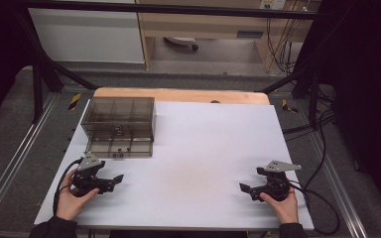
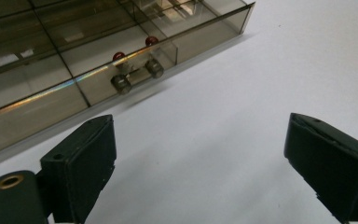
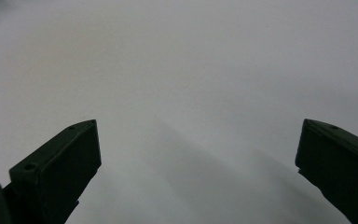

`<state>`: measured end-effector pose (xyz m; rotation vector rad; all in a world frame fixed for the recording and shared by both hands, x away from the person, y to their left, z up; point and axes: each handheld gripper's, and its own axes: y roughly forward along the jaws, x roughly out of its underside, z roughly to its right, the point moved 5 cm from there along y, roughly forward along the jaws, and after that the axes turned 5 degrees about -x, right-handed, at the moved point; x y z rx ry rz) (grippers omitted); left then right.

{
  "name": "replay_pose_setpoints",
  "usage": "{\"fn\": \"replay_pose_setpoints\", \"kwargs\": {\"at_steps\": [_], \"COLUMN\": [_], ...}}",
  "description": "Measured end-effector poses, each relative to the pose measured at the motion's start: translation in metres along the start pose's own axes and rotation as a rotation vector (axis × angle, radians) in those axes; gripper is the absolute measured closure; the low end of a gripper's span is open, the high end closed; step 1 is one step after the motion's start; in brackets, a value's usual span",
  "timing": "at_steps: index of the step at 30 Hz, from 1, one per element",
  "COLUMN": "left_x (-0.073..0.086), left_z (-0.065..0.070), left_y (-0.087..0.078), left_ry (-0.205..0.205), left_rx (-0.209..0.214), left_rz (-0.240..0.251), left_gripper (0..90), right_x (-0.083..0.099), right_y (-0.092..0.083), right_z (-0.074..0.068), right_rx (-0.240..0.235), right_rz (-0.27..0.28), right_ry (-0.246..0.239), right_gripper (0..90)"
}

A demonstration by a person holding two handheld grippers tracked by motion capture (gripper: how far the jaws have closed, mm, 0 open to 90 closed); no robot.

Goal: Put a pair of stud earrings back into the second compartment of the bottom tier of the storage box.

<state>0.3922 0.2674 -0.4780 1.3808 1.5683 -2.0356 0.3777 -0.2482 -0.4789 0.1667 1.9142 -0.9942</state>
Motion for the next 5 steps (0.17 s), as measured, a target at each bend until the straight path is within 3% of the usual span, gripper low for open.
{"fn": "replay_pose_setpoints", "kwargs": {"at_steps": [5], "left_x": [0.0021], "left_z": [-0.0015], "left_y": [-0.0003], "left_ry": [0.0], "left_rx": [-0.005], "left_rz": [-0.007], "left_gripper": [8.4], "right_x": [0.0002], "right_y": [-0.0001], "right_z": [-0.0003], "right_rx": [-0.004], "right_rz": [-0.001], "right_ry": [-0.002], "right_gripper": [0.7]}}
